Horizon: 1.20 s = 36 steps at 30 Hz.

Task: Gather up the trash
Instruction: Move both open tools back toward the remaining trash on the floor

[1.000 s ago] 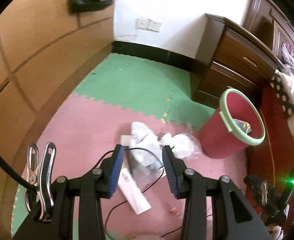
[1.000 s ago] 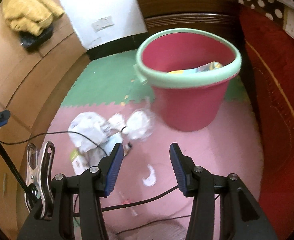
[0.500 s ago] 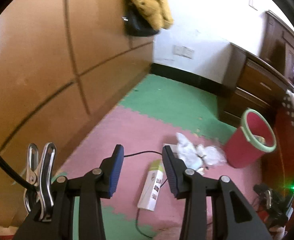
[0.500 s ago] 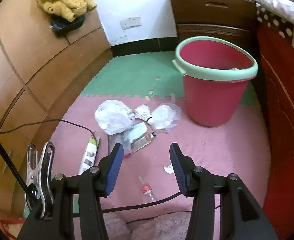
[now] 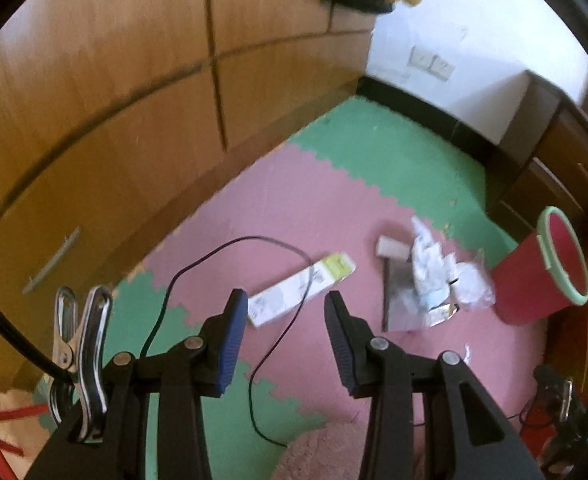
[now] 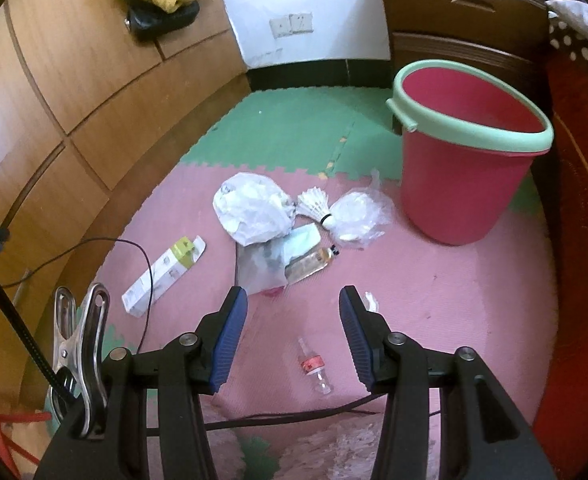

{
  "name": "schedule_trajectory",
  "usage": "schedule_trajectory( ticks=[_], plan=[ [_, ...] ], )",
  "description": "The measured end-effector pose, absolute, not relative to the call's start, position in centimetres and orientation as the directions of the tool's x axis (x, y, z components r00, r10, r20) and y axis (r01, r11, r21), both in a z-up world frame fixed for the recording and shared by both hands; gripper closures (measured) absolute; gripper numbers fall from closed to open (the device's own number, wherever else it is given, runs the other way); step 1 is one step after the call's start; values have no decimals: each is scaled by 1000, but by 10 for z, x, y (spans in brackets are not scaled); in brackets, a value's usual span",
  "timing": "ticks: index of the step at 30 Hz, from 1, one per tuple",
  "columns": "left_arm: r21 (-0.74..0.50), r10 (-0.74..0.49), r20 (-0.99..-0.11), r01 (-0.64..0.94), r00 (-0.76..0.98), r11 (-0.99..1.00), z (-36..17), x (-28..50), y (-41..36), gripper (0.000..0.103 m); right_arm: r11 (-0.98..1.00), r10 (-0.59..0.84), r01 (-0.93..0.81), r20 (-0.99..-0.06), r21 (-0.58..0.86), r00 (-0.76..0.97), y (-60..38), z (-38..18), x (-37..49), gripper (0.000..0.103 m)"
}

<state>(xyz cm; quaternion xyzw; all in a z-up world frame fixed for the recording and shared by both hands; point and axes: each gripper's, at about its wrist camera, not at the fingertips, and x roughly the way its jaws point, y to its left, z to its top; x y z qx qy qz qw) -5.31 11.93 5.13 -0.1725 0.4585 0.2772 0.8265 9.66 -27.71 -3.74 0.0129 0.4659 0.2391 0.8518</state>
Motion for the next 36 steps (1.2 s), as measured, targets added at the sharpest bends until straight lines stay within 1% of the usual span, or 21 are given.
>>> schedule_trajectory(
  ticks=[3, 7, 12, 16, 19, 24, 32, 36],
  plan=[
    [-18, 316, -872, -669, 374, 743, 37, -58, 138, 61, 881, 416, -409, -801, 237, 431, -264, -43, 100, 54],
    [1, 363, -882, -769, 300, 639, 33, -87, 179, 61, 867, 418, -443, -817, 228, 398, -242, -49, 102, 54],
    [24, 458, -862, -885, 218, 466, 40, -135, 231, 61, 837, 441, -497, -821, 231, 362, -208, -53, 106, 54],
    [13, 478, -859, -924, 185, 382, 33, -159, 258, 61, 811, 455, -540, -824, 227, 337, -182, -57, 108, 54],
    [-14, 447, -873, -926, 195, 378, 17, -157, 268, 61, 789, 455, -576, -834, 214, 313, -161, -65, 108, 54],
    [-79, 347, -908, -909, 235, 409, -21, -130, 269, 61, 753, 447, -627, -855, 201, 264, -124, -82, 114, 54],
    [-127, 211, -947, -887, 241, 444, -83, -84, 270, 61, 698, 452, -689, -866, 193, 215, -70, -95, 128, 54],
    [-143, 168, -956, -881, 241, 451, -107, -72, 270, 61, 679, 454, -707, -870, 199, 191, -46, -105, 140, 54]
  ],
)
